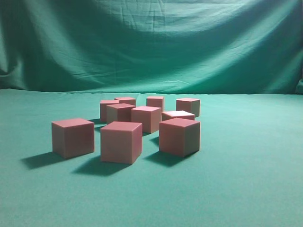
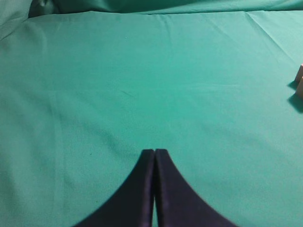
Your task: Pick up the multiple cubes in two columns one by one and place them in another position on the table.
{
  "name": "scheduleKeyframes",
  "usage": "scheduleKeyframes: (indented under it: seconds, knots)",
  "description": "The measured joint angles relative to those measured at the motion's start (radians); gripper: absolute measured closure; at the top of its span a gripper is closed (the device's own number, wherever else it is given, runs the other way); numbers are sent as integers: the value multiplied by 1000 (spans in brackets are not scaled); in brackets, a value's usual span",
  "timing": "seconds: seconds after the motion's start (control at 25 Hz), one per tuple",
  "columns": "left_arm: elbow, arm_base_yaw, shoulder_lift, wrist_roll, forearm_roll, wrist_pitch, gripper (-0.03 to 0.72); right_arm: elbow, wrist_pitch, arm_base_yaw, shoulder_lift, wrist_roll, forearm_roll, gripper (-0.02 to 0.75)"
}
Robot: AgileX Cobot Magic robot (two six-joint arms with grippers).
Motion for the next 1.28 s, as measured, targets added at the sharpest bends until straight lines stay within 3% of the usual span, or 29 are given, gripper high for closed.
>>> scheduleKeyframes:
  seconds: [0.24,0.52,0.72,1.0,1.28]
  knots:
    - [0,0,0,0,0,0,688,0,133,147,-167,-2,-30,738]
    - [0,0,0,0,0,0,688,0,207,189,-377,-91,-17,738]
    - [0,0,0,0,0,0,688,0,213,189,-514,-179,29,738]
    - [0,0,0,0,0,0,688,58,214,184,-667,-186,-5,738]
    - [0,0,0,0,0,0,688,322,191,37,-859,-186,-41,738]
